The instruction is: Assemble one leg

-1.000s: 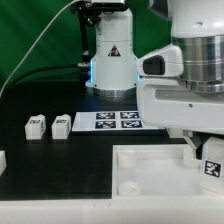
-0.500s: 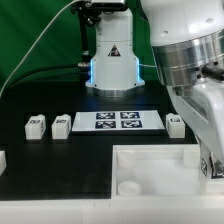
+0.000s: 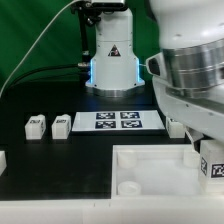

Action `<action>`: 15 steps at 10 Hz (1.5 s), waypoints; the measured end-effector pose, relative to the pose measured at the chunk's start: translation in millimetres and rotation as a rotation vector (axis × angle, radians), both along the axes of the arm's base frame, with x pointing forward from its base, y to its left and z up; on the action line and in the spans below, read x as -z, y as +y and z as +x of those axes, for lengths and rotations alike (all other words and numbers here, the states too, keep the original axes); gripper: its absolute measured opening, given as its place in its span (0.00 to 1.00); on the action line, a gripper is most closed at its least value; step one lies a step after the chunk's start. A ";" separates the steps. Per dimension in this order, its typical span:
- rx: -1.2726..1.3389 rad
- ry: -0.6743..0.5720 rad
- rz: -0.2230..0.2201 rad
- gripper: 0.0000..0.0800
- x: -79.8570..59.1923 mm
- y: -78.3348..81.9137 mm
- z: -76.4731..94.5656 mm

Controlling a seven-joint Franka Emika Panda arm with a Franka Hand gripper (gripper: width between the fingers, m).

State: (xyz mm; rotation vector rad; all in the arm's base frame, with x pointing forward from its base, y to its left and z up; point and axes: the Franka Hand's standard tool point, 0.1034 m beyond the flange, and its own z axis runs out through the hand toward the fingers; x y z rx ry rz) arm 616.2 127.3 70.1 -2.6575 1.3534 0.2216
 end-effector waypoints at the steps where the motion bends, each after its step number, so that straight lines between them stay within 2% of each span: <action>1: -0.074 -0.030 0.004 0.77 0.6 -1.8 2.3; 2: -0.171 -0.048 0.007 0.81 1.3 -3.5 1.9; 4: -0.417 -0.095 0.007 0.81 0.8 -5.0 2.7; 5: -0.625 -0.130 -0.025 0.81 -1.9 -8.3 6.8; 8: -0.999 -0.242 -0.047 0.81 -0.3 -18.7 15.4; 9: -0.961 -0.235 -0.048 0.81 -0.3 -18.3 15.2; 11: -0.888 -0.224 -0.049 0.48 -0.2 -17.8 15.1; 12: -0.800 -0.211 -0.051 0.48 -0.2 -17.1 15.0; 13: -0.692 -0.195 -0.053 0.37 -0.2 -16.5 14.8; 15: -0.470 -0.160 -0.061 0.37 0.4 -17.0 14.7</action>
Offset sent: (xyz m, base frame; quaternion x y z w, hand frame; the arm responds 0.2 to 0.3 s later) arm 0.0000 0.0000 0.0000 0.0000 0.0000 -0.2667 0.9638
